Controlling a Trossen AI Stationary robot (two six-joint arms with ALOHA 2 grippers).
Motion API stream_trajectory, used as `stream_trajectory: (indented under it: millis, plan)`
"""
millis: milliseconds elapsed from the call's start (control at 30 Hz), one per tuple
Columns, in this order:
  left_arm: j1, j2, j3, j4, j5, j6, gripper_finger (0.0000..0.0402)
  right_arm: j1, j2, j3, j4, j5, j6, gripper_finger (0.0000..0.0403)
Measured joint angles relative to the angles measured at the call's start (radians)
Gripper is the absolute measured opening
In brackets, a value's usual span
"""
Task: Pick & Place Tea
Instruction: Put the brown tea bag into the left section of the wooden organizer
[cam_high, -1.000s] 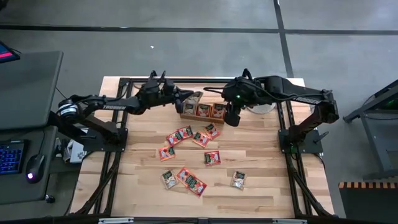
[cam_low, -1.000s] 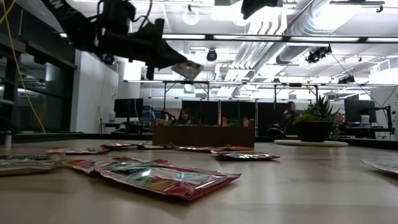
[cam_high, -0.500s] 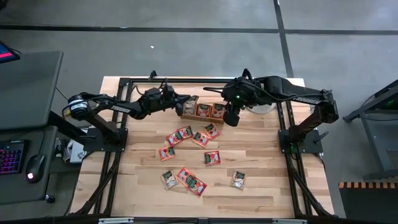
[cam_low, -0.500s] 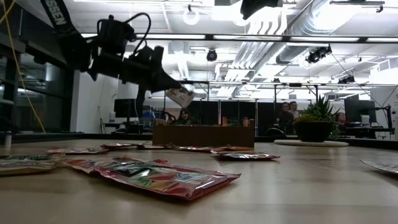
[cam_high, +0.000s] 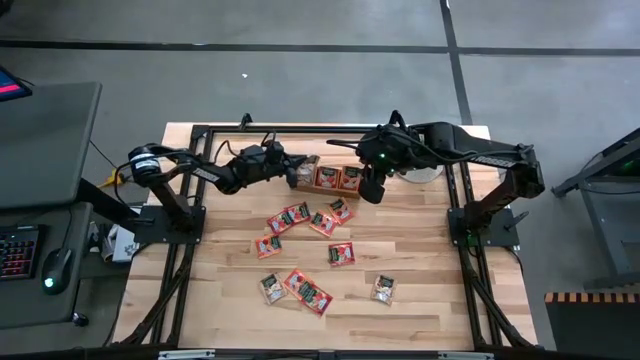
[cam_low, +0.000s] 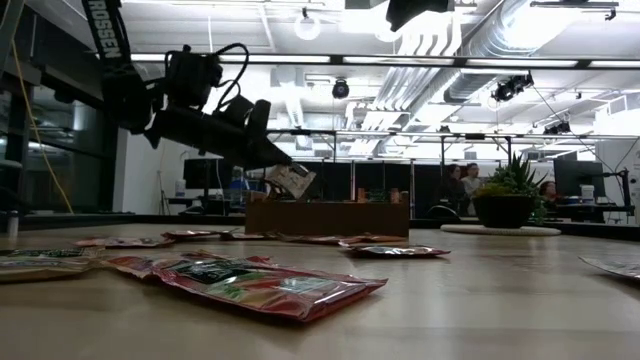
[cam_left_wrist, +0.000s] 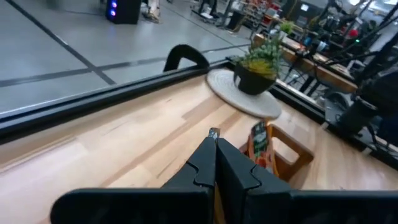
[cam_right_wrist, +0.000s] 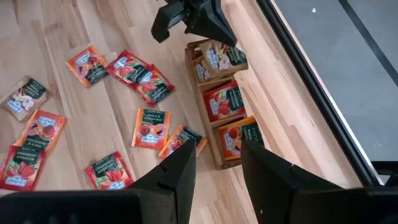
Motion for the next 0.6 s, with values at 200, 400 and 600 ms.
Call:
stream_trajectory:
  millis: [200, 400, 600]
  plan:
    - [0.0, 0.0, 0.0, -0.046, -0.025, 0.0, 0.0, 0.0, 0.0, 0.0, 0.0, -0.002, 0.007, 0.0124]
    - [0.0, 0.0, 0.0, -0.055, -0.038, 0.002, 0.0, 0.0, 0.0, 0.0, 0.0, -0.002, 0.007, 0.0124]
    - [0.0, 0.0, 0.001, -0.084, -0.037, 0.001, 0.0, 0.0, 0.0, 0.0, 0.0, -0.002, 0.002, 0.0124]
